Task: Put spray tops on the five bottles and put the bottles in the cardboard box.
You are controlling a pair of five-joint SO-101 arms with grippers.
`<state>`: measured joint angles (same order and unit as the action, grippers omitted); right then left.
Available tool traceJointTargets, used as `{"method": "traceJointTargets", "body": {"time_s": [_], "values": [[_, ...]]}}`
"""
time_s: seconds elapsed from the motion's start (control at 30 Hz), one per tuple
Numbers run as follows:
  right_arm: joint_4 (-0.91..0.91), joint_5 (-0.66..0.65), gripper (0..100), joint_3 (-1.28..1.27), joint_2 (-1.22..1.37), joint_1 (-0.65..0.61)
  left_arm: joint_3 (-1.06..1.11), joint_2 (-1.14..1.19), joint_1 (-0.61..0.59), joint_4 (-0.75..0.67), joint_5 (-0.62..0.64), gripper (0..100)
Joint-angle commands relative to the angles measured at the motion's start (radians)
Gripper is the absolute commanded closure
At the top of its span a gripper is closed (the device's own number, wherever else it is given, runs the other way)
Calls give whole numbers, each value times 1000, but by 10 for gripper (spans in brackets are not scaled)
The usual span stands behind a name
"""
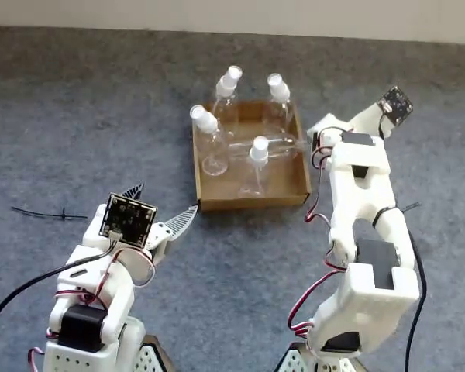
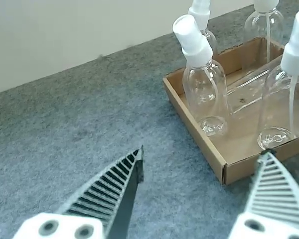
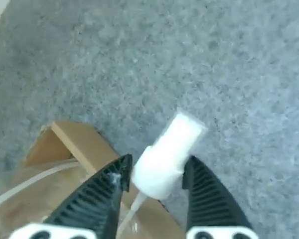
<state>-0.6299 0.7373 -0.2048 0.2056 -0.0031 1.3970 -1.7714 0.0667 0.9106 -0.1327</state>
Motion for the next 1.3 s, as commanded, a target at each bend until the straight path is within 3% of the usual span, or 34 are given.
{"method": "traceJointTargets", "body": {"time_s": [0.0,1.27], "values": [[44,0,926,15,-18,13,-5,-8,-7,-23,-8,684],[44,8,929,-76,-194,-105,-5,-8,-10,-23,-8,684]]}}
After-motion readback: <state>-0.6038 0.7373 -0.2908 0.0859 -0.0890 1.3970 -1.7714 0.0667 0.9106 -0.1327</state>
